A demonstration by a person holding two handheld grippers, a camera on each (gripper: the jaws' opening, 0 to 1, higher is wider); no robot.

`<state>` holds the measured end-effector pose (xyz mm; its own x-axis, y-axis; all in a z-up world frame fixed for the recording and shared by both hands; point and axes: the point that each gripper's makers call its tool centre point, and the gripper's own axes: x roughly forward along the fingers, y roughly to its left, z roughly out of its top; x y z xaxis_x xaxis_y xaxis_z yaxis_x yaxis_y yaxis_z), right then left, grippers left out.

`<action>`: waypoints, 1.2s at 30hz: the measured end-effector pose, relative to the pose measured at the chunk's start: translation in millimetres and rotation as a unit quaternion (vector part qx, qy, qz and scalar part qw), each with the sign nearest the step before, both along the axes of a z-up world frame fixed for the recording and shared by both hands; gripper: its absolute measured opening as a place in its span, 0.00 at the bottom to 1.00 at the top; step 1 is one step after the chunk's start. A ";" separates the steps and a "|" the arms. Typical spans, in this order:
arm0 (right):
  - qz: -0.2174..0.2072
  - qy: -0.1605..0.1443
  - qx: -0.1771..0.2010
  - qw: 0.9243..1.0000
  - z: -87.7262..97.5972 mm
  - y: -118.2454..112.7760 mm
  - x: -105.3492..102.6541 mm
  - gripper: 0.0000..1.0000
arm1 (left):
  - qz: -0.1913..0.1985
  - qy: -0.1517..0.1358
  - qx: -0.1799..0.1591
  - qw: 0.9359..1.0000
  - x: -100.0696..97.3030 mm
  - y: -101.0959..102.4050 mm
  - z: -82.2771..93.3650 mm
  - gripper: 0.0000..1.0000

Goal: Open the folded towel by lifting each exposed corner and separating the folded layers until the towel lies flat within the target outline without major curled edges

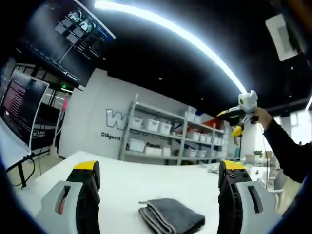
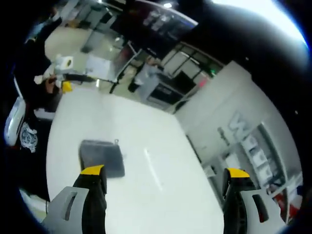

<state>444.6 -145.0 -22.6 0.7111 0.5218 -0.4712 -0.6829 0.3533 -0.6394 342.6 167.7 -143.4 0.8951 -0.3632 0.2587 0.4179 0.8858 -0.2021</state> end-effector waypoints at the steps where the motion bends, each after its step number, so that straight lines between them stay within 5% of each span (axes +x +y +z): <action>1: 0.010 0.013 -0.012 1.000 -2.1 3.5 -3.0 1.00 | 0.000 -0.001 -0.023 1.000 -1.7 -2.0 1.5 1.00; 3: 0.016 0.026 -0.028 0.999 -4.6 7.0 -4.8 1.00 | -0.017 0.008 -0.060 0.998 -4.6 -12.7 -3.4 1.00; 14: 0.020 0.034 -0.068 0.997 18.0 34.9 14.1 1.00 | -0.019 0.029 -0.125 0.991 -6.3 -25.5 -25.7 1.00; 18: 0.047 0.071 -0.079 0.993 13.6 49.6 7.6 1.00 | -0.032 0.043 -0.130 0.990 -9.0 -38.7 -40.3 1.00; 24: 0.050 0.088 -0.094 0.990 18.0 68.1 12.4 1.00 | -0.085 0.121 -0.155 0.977 -19.6 -89.7 -95.9 1.00; 31: 0.056 0.094 -0.125 0.986 15.6 86.8 15.4 1.00 | -0.067 0.112 -0.204 0.970 -22.0 -85.0 -98.7 0.99; 36: 0.061 0.119 -0.136 0.982 10.9 100.7 13.3 1.00 | -0.088 0.136 -0.208 0.965 -25.5 -103.9 -110.6 0.96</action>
<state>457.9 -44.3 -11.7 0.5041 0.4271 -0.7507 -0.8511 0.0980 -0.5157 317.1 63.8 -254.0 0.8841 -0.4313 0.1798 0.4365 0.6250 -0.6472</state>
